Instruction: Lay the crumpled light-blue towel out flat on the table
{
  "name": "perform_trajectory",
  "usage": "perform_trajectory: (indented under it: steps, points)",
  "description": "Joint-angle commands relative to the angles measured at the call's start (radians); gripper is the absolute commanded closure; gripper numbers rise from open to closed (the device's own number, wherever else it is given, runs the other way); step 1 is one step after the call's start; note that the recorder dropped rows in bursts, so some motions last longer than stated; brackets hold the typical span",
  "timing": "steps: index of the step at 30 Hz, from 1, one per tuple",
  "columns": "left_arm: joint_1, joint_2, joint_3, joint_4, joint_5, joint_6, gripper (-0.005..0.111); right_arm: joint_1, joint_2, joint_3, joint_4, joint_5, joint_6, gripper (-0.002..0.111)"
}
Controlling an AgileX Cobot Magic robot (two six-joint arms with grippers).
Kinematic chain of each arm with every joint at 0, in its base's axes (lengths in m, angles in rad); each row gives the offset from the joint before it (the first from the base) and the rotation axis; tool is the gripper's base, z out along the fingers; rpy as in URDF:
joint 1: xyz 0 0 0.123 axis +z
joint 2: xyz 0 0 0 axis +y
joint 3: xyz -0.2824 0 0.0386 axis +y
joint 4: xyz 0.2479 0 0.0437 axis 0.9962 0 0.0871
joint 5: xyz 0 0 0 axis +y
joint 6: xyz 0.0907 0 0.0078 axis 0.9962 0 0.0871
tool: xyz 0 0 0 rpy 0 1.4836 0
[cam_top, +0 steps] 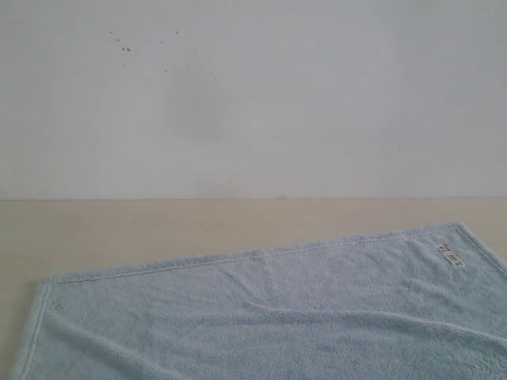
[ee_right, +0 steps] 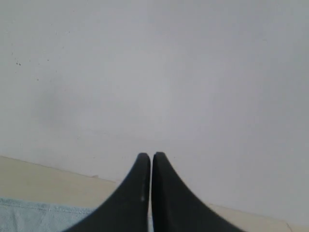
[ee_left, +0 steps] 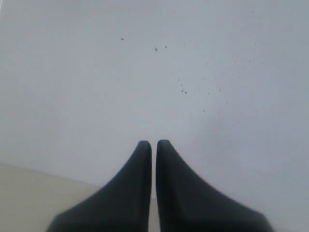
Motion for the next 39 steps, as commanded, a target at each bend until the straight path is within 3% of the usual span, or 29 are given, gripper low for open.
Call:
perform_trajectory:
  steps: [1, 9, 16, 23, 32, 39]
  points:
    - [-0.008, -0.062, 0.002, 0.004, 0.013, -0.022, 0.103, 0.009, -0.007, 0.003, 0.008, 0.018, 0.009, 0.107]
    - [-0.008, -0.122, 0.002, 0.004, 0.117, 0.048, 0.103, 0.009, -0.007, 0.003, 0.002, 0.125, 0.014, 0.107]
    - [-0.055, -0.134, 0.002, 0.003, 0.142, 0.048, 0.103, 0.009, -0.007, 0.003, 0.021, 0.304, 0.253, 0.107]
    - [-0.064, -0.134, 0.006, -0.005, 0.416, 0.0, 0.103, 0.009, -0.007, 0.003, 0.021, 0.304, 0.266, 0.107]
    - [-0.226, -0.134, 0.006, 0.0, 0.427, -0.075, 0.103, 0.009, -0.007, 0.068, 0.029, 0.229, 0.266, 0.107]
    - [-0.228, -0.134, 0.006, 0.004, 0.427, -0.07, 0.103, 0.007, -0.007, 0.346, 0.008, 0.044, 0.266, 0.107]
